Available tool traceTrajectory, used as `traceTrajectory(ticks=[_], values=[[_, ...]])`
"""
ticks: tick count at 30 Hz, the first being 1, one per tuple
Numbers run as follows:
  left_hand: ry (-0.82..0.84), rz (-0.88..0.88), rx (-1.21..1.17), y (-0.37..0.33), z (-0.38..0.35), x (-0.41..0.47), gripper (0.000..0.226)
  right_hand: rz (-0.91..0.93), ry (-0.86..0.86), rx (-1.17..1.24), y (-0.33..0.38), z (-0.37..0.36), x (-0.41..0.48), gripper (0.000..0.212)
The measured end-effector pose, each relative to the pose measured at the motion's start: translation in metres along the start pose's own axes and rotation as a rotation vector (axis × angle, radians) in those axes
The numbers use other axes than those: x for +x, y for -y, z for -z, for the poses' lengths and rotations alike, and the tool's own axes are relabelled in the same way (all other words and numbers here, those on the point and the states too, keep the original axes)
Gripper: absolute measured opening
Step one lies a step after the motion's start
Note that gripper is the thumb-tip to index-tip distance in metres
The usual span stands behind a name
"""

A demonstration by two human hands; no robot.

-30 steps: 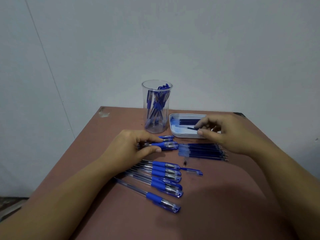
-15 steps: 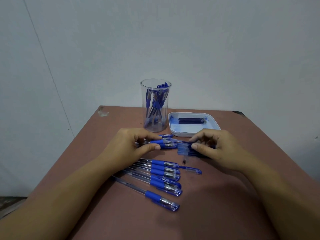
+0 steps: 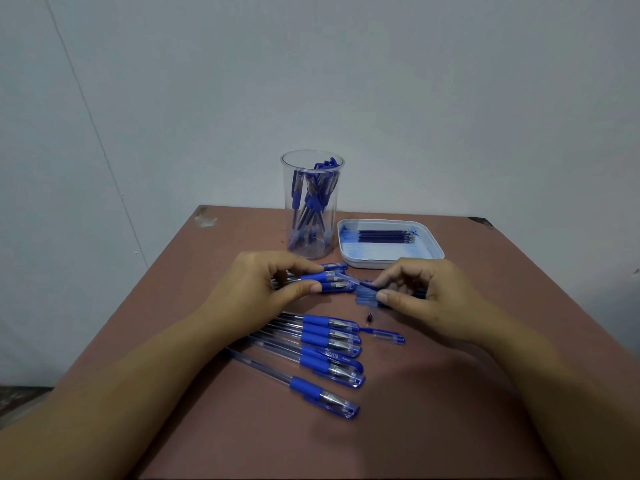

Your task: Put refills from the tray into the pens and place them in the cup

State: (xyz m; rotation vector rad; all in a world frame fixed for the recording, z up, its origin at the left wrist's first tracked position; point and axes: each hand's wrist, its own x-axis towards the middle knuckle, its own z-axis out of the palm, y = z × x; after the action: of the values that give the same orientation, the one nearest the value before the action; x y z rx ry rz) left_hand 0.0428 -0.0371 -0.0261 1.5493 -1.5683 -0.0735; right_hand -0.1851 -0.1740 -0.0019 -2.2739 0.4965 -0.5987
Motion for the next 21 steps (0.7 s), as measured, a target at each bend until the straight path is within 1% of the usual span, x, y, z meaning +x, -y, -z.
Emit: traceTrajectory(ticks=[8,13,18,21], values=[[0.034,-0.09,0.069,-0.003,0.003,-0.0024,0.025,0.007,0.001,-0.034,-0.0043,0.0031,0.0001,0.014],[0.037,-0.102,0.072,-0.0035,0.0032,-0.0027,0.027,0.083,-0.05,-0.13,-0.0076,0.0004,0.0001,0.024],[0.077,-0.084,0.105,-0.0024,0.0052,-0.0027,0.028,0.175,-0.074,-0.285,-0.0069,-0.0004,-0.0004,0.014],[0.098,-0.077,0.118,-0.0012,0.0058,-0.003,0.03,0.188,-0.059,-0.304,-0.0076,0.001,-0.0004,0.012]])
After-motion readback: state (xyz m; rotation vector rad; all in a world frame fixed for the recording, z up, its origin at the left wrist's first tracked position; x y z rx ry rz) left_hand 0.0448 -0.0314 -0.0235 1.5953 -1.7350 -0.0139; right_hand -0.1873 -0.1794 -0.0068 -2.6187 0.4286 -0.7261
